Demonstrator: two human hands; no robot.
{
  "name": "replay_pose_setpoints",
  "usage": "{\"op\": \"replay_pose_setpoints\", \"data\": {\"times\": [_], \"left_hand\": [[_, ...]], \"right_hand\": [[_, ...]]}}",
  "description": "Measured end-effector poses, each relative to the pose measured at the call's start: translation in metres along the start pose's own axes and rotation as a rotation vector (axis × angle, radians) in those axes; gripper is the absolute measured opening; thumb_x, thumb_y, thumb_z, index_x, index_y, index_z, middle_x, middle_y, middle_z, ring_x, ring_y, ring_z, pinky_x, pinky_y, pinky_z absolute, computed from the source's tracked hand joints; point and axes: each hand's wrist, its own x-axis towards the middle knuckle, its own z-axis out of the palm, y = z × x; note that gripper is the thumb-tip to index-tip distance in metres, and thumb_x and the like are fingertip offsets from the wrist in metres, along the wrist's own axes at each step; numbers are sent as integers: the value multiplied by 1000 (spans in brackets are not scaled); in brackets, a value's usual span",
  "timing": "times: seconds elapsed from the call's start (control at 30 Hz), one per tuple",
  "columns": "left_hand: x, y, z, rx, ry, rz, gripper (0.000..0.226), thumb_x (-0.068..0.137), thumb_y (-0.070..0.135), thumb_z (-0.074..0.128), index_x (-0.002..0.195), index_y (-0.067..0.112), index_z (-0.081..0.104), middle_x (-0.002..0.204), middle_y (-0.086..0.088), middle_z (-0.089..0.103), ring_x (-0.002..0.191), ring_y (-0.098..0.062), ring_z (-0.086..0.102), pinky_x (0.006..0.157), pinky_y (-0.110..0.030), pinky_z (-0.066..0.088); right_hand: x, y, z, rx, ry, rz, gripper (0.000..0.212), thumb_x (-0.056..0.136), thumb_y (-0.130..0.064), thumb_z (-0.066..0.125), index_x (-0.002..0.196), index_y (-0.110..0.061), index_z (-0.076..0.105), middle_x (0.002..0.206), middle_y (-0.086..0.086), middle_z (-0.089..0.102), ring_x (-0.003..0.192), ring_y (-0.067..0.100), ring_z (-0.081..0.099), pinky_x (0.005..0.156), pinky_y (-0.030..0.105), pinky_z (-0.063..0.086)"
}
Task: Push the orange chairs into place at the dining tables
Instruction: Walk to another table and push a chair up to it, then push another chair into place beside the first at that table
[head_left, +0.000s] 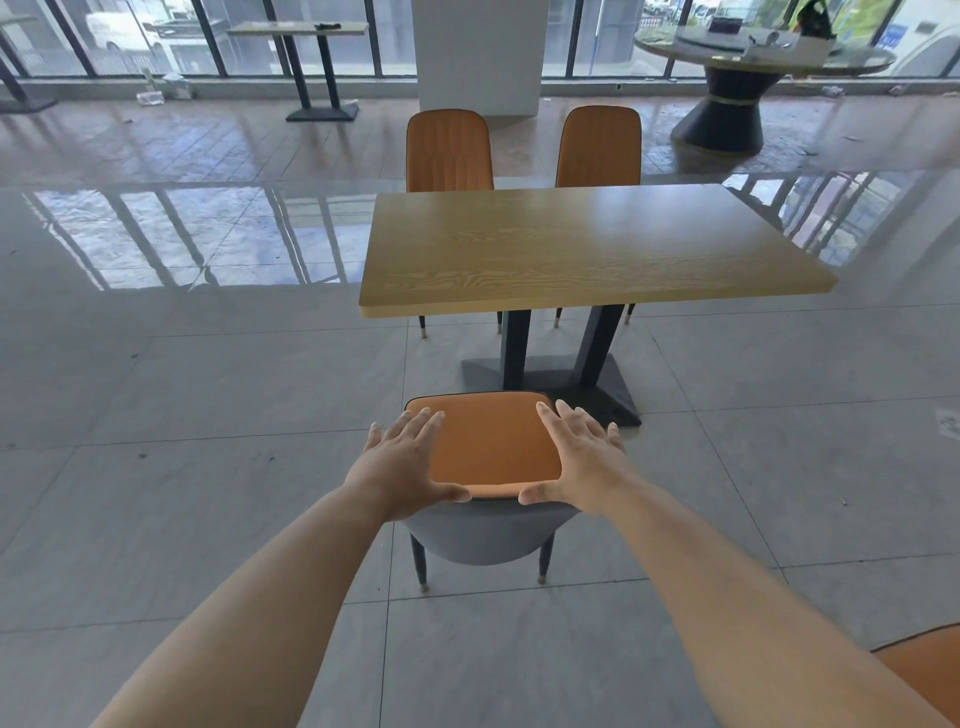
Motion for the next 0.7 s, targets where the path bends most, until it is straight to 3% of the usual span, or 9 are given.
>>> {"op": "replay_pose_setpoints", "data": {"times": [0.23,0.47,0.7], "left_hand": [[0,3,-1,0,5,20,114,72,77,58,154,21,1,163,0,4,149,-21,-1,121,-48,2],[-4,16,-20,9,45,63,112,74,73,60,154,19,4,163,0,7,149,-21,2,121,-47,4],[-16,52,-40,6,37,150,109,76,68,64,155,19,7,162,-1,11,149,-22,9,118,-41,14]], "right_hand": [[-3,1,-2,3,-9,-1,119,66,-77,61,152,-33,-9,163,1,-7,149,27,-7,118,57,-3],[-10,4,-20,39,28,-34,120,63,-78,62,153,-30,0,163,1,0,149,24,-3,117,54,-3],[-50,16,-44,23,114,-3,104,73,-67,67,152,-25,15,161,1,16,148,23,13,119,53,12]]}}
